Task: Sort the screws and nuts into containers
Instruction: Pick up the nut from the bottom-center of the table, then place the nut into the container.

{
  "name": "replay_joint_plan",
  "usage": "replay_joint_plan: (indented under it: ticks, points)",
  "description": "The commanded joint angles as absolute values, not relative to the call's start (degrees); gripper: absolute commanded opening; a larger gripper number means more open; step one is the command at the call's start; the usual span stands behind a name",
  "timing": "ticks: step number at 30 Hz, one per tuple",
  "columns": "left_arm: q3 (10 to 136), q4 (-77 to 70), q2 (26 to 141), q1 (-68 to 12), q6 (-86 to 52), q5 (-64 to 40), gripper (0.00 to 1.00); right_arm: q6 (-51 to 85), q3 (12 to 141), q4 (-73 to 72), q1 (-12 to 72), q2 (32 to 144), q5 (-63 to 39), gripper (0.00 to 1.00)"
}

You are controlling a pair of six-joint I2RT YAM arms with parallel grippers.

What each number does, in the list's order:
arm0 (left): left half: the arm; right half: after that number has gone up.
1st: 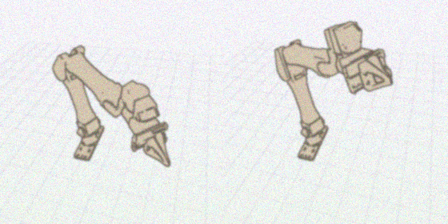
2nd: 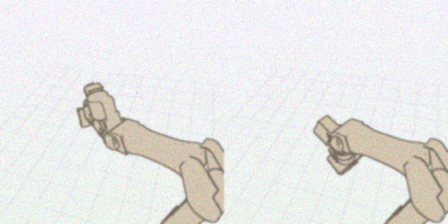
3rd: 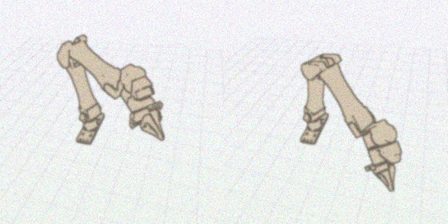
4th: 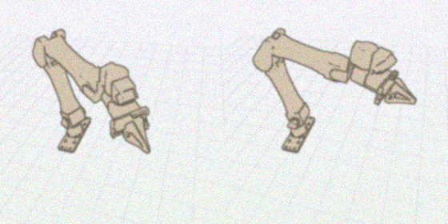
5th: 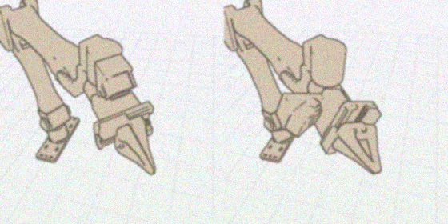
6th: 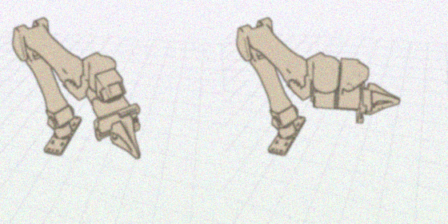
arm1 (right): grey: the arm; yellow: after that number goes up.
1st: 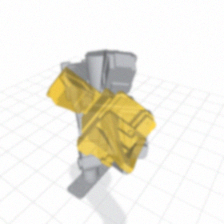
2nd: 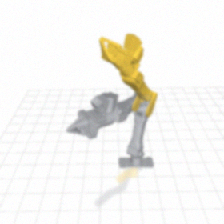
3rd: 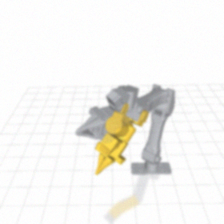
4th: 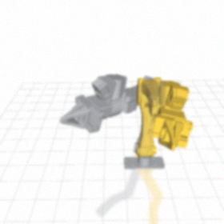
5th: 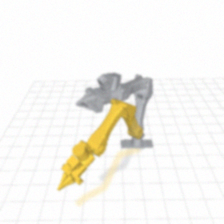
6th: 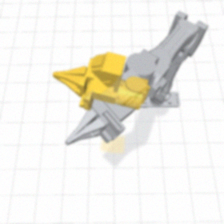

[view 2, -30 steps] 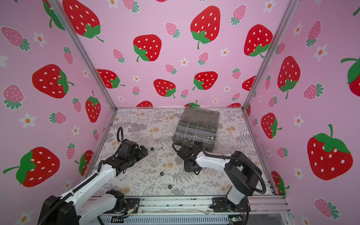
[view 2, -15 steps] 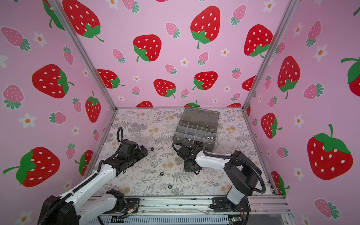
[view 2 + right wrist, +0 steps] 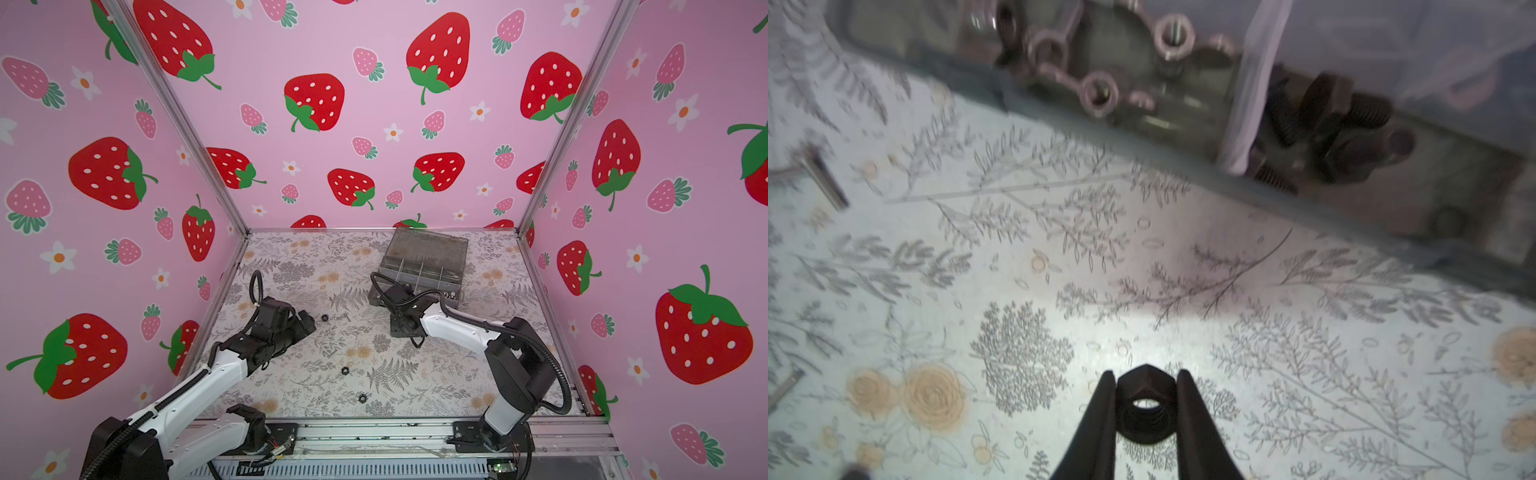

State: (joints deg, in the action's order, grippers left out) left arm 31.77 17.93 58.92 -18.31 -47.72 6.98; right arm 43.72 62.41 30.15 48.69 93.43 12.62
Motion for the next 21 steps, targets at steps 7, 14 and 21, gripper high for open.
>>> replay_joint_plan:
  ticks: [7, 14, 21]
  points:
    - [33.14, 19.42, 57.66, -18.00, -47.19, 8.35, 0.99, 34.59, 71.79, 28.45, 39.29, 94.07, 18.00, 0.04]
    - [33.05, 19.58, 57.28, -17.93, -46.93, 8.70, 0.99, 30.59, 77.26, 29.01, 34.50, 98.66, 18.55, 0.04]
    - [32.62, 20.21, 56.26, -17.72, -47.15, 8.88, 0.99, 28.18, 80.78, 28.77, 31.05, 104.09, 17.97, 0.04]
